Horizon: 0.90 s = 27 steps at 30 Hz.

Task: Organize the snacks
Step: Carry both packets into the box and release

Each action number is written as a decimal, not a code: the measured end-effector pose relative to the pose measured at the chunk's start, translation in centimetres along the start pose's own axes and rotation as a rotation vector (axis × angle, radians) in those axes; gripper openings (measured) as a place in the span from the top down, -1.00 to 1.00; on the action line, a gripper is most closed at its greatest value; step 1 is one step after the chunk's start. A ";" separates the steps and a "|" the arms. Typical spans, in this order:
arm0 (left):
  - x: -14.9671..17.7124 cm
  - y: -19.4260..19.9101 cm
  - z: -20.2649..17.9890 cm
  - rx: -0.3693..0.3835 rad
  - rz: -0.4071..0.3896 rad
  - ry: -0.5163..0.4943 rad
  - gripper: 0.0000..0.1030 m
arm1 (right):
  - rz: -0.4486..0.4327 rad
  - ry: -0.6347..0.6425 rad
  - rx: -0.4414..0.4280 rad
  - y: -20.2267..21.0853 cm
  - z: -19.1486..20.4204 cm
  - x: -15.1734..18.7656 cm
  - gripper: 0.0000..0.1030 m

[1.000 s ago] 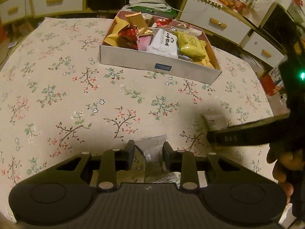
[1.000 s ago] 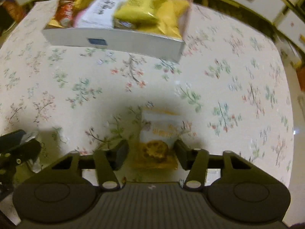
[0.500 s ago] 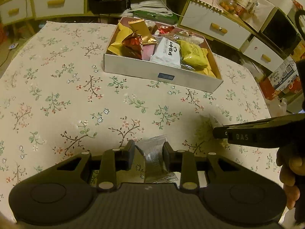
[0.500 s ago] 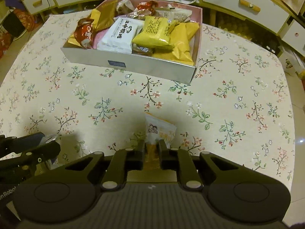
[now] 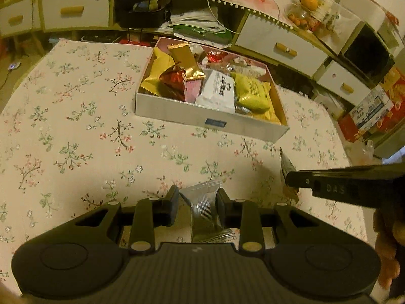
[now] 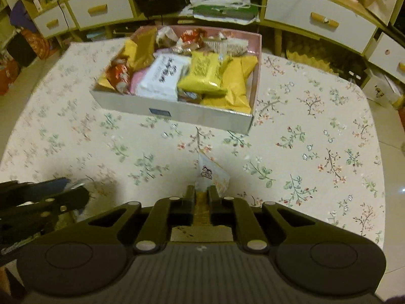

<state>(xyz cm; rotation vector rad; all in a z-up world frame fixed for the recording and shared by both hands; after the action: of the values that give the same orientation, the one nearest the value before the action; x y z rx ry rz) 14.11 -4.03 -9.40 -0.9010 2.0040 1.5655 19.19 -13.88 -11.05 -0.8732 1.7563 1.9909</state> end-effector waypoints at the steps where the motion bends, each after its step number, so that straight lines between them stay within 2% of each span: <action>1: -0.4 0.0 0.1 -0.003 -0.010 0.001 0.30 | -0.011 -0.011 -0.011 0.3 0.1 -0.3 0.84; 5: -2.5 0.0 0.6 -0.010 -0.060 0.011 0.30 | -0.060 -0.059 -0.041 1.5 -0.3 -1.7 0.84; 13: -6.9 -1.3 1.7 -0.013 -0.130 0.052 0.30 | -0.136 -0.133 -0.017 1.8 -3.4 -3.8 0.83; 23: -10.7 -6.1 -0.6 0.089 -0.153 0.011 0.30 | -0.277 -0.231 -0.038 0.8 -6.3 -7.9 0.83; 27: -11.6 -8.4 -1.5 0.112 -0.147 -0.007 0.30 | -0.297 -0.239 -0.037 -0.9 -6.8 -9.1 0.83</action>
<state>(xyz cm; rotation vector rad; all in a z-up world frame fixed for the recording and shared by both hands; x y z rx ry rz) 28.26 -4.14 -6.78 -0.9735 1.9521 1.3621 28.04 -19.09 -6.20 -0.8156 1.3763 1.8509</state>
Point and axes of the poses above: each gripper's, at about its wrist camera, not at the fingertips, and y roughly against the way its jaws point, z to its left, x to its underside, the point moved 7 cm from there along -y, roughly the way its jaws point, and after that the axes turned 15 degrees about -z, right-handed, at the moved point
